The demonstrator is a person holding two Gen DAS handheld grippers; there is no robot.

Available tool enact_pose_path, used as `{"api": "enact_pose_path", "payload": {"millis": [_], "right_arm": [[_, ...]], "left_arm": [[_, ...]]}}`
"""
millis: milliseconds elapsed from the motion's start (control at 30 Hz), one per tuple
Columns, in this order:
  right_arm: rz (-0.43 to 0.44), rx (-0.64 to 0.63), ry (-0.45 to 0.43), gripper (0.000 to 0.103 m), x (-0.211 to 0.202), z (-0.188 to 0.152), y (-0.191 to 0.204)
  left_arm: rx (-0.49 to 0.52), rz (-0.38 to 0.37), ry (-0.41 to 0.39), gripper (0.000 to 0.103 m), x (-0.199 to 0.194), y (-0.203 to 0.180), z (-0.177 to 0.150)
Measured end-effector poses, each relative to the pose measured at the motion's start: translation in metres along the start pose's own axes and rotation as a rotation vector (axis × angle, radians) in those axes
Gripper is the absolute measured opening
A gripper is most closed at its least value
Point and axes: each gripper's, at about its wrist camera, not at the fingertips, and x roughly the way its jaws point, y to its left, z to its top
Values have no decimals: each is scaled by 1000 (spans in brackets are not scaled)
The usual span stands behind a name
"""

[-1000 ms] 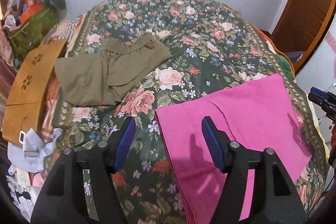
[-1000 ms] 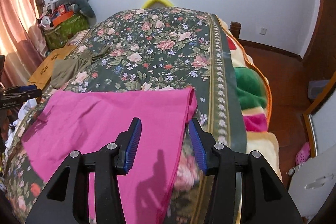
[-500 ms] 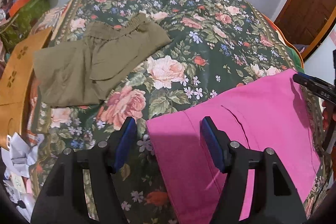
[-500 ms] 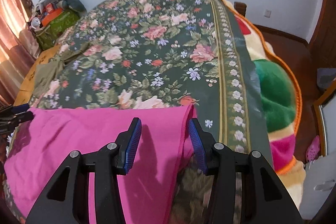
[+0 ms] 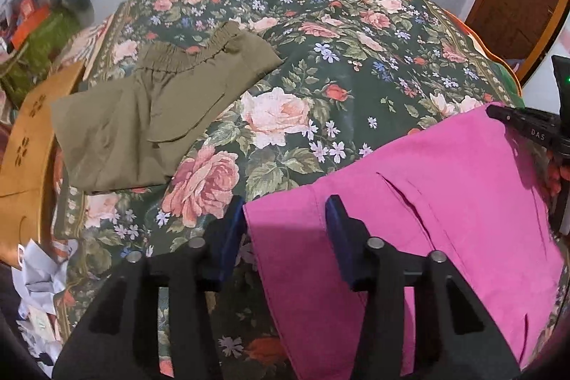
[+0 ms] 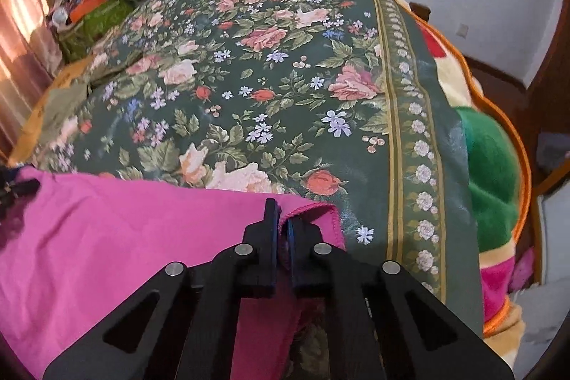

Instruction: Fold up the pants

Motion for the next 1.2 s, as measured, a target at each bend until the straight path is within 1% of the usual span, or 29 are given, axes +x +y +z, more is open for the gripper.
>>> {"api": "enact_pose_path", "payload": {"millis": [133, 200, 233, 267, 300, 400, 500, 600, 667, 733, 767, 800, 833, 867, 900, 933, 967, 1033, 1067, 1133, 1200], "right_arm": [[-72, -46, -12, 0, 2, 0, 5], [-93, -55, -15, 0, 4, 0, 6], [-106, -57, -18, 0, 4, -1, 6], [-120, -60, -18, 0, 5, -1, 7], [-127, -63, -18, 0, 5, 0, 7], [-138, -66, -21, 0, 3, 0, 8], [-171, -56, -34, 0, -4, 2, 8], [-177, -32, -43, 10, -18, 5, 7], [-167, -36, -69, 21, -31, 8, 11], [-145, -51, -108, 42, -47, 10, 19], [-129, -57, -125, 46, -54, 12, 23], [-110, -64, -138, 49, -59, 13, 29], [-80, -74, -148, 51, -66, 14, 36], [-60, -81, -149, 52, -69, 15, 42], [-30, -90, -145, 58, -72, 16, 50], [3, -96, -142, 63, -74, 17, 57], [29, -100, -143, 65, -74, 17, 64], [88, -106, -133, 72, -73, 17, 79], [110, -107, -124, 73, -70, 16, 83], [170, -102, -87, 73, -61, 16, 95], [209, -95, -50, 73, -51, 13, 104]], "left_arm": [[17, 46, -10, 41, -2, 0, -6], [25, 68, -16, 40, -3, 0, -8], [24, 93, -20, 30, -4, 0, -9], [32, 182, -20, 22, -3, 1, -10], [38, 204, -18, 22, -2, 4, -11], [-34, 112, 3, 22, -5, 21, -14], [-33, 106, 2, 22, -11, 25, -16], [-4, 109, 1, 22, -20, 20, -18], [10, 102, -6, 23, -27, 15, -17], [14, 89, -22, 24, -35, 10, -14], [14, 79, -30, 25, -40, 8, -12], [11, 65, -41, 30, -45, 6, -9], [8, 50, -56, 36, -50, 3, -7], [6, 39, -68, 40, -55, 0, -4], [6, 25, -84, 48, -61, -4, -1], [9, 14, -98, 53, -64, -7, 2], [14, 4, -110, 56, -68, -12, 4], [29, -11, -117, 71, -73, -19, 9], [35, -14, -115, 75, -73, -22, 10], [44, -15, -100, 88, -71, -28, 13], [45, -17, -76, 89, -64, -30, 13]]}}
